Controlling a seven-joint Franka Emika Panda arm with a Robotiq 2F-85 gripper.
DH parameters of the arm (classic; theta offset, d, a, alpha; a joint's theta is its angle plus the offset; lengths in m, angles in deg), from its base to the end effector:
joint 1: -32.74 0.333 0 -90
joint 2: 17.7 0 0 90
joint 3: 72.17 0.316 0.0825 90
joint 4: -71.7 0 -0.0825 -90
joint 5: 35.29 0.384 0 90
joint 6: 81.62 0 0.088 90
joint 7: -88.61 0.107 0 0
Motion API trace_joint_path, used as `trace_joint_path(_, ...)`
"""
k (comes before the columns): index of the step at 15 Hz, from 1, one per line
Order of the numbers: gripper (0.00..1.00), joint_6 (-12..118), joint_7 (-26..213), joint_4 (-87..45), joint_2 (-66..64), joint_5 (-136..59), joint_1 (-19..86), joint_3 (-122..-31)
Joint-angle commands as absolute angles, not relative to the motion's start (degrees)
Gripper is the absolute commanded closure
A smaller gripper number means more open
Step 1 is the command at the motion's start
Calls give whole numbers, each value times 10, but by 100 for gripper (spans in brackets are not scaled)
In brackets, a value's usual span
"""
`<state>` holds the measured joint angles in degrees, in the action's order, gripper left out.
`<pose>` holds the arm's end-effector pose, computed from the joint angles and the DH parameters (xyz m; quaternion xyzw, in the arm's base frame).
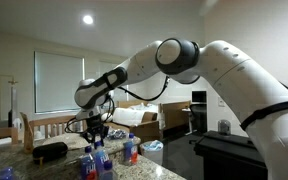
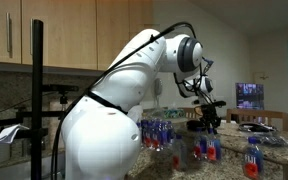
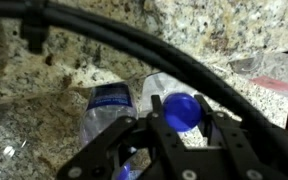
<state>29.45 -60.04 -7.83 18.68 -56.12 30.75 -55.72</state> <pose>0.7069 0.1152 0.3448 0.1005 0.9911 -0.0867 0.0063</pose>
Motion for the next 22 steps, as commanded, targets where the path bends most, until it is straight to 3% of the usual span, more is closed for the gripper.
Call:
trace_joint_path(1,86,353,-594,-99,183,-542,343,-600)
trace_joint_path(4,87,359,-593,-103,182,-540,357,-614)
trace_joint_path(5,40,360,-593,-105,181,-539,359,-617)
trace_joint_path(7,34,375,-592,-109,179,-537,361,-621)
trace_joint_path(12,1,429,-593,-136,174,-531,360,-631)
trace_joint_path(22,0,433,-619,-153,150,-526,350,-637)
